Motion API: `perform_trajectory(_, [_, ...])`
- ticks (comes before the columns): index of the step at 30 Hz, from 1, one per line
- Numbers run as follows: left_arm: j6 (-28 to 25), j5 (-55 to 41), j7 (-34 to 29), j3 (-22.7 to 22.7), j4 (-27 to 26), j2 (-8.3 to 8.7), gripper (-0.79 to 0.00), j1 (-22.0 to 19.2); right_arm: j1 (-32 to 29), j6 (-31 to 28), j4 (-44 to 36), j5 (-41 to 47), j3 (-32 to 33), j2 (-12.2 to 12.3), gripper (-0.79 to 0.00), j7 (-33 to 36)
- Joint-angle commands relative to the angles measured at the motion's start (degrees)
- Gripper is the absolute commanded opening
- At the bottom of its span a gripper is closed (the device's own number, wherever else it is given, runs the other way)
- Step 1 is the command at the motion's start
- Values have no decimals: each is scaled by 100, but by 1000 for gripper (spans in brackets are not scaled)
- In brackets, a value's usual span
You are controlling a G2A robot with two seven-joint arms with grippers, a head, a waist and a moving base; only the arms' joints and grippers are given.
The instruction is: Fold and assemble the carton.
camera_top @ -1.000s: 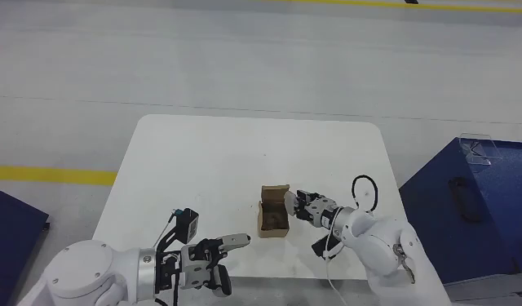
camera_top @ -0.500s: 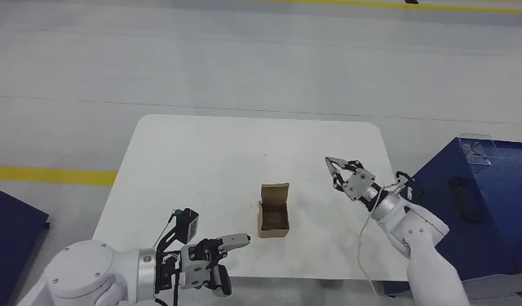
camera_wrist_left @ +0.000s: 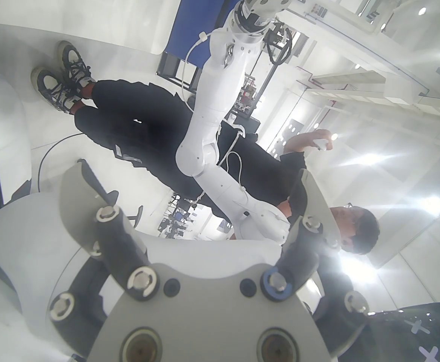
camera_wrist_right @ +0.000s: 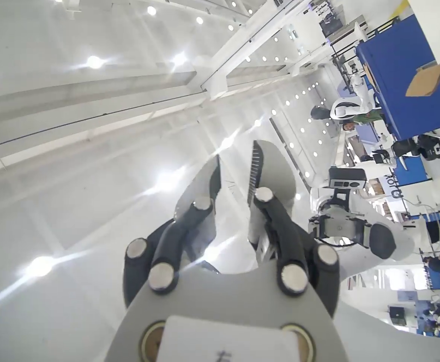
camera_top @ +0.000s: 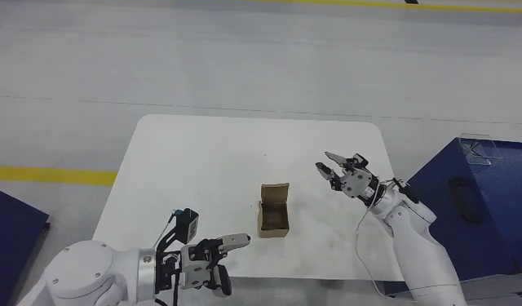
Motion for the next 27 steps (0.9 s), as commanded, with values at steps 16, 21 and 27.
perform_trajectory(16, [1104,1449,653,516,-380,89,0,-417,-438,-1807,-1058,-3116,139,160,0,-1003])
perform_trajectory(21, [1200,2825,1296,1640,53,141,0,-1128,-704,-2035,-1699,-5224,280,349,0,-537])
perform_trajectory(27, [1200,3436,1281,3106,1374,-79,0,-2634,-700,-1450,-1760,-6575,182,474,0,-28])
